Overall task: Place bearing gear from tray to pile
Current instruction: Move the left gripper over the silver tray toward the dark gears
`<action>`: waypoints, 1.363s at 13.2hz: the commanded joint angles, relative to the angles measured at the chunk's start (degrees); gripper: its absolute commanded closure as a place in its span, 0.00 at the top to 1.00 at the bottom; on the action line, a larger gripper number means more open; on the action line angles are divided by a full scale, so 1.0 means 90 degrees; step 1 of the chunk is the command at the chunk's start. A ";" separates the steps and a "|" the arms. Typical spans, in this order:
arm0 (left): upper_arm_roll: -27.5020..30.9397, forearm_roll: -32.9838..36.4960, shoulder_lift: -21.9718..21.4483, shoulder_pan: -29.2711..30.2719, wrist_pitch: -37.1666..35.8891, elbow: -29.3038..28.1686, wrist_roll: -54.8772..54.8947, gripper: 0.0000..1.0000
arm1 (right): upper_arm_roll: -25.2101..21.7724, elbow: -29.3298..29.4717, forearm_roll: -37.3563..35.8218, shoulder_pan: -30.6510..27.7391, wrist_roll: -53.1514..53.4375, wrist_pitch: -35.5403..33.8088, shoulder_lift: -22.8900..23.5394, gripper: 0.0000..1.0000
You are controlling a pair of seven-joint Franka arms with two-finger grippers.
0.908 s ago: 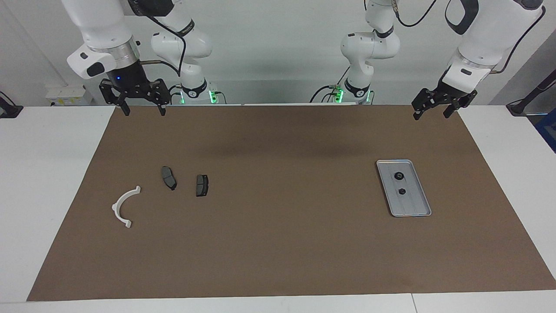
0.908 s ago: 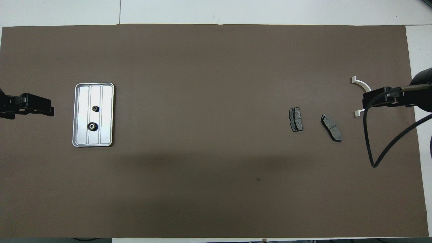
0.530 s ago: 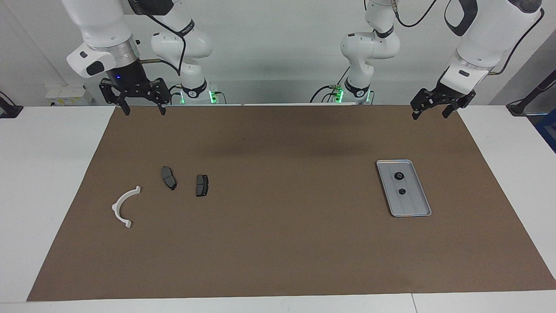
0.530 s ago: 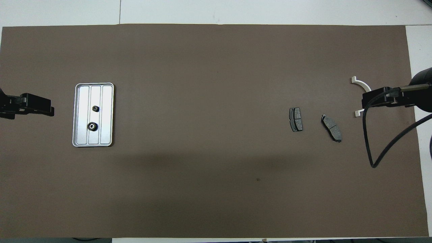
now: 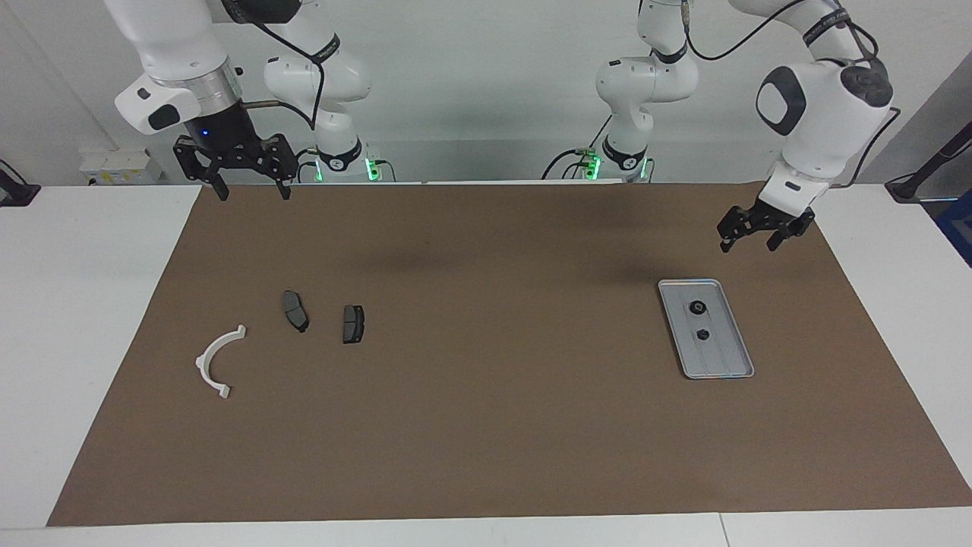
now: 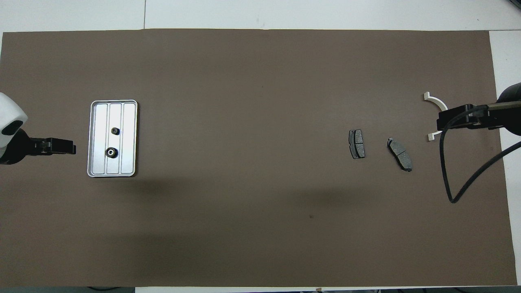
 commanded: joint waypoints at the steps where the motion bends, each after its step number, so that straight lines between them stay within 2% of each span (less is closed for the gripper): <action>1: -0.0042 -0.0017 0.0702 0.0025 0.1250 -0.0308 0.0103 1.00 | 0.0028 -0.0049 0.0159 -0.0099 -0.0158 0.0126 -0.0066 1.00; 3: -0.0042 -0.0017 0.1219 0.0025 0.1828 -0.0358 0.0103 1.00 | 0.0028 -0.0049 0.0150 -0.0099 -0.0178 0.0126 -0.0066 1.00; 5: -0.0042 -0.0017 0.1513 0.0015 0.2054 -0.0377 0.0093 0.99 | 0.0018 -0.0049 0.0150 -0.0099 -0.0168 0.0126 -0.0066 1.00; 16: -0.0052 -0.0017 0.1368 -0.0297 0.1928 -0.0983 -0.0386 0.98 | 0.0028 -0.0098 0.0150 -0.0070 -0.0119 0.0146 -0.0106 1.00; 17: -0.0052 -0.0017 0.1378 -0.0297 0.1928 -0.0983 -0.0386 0.94 | 0.0018 -0.0098 0.0150 -0.0041 -0.0109 0.0175 -0.0106 1.00; 18: -0.0052 -0.0017 0.1368 -0.0297 0.1928 -0.0993 -0.0386 0.85 | 0.0028 -0.0107 0.0150 -0.0031 -0.0090 0.0233 -0.0106 1.00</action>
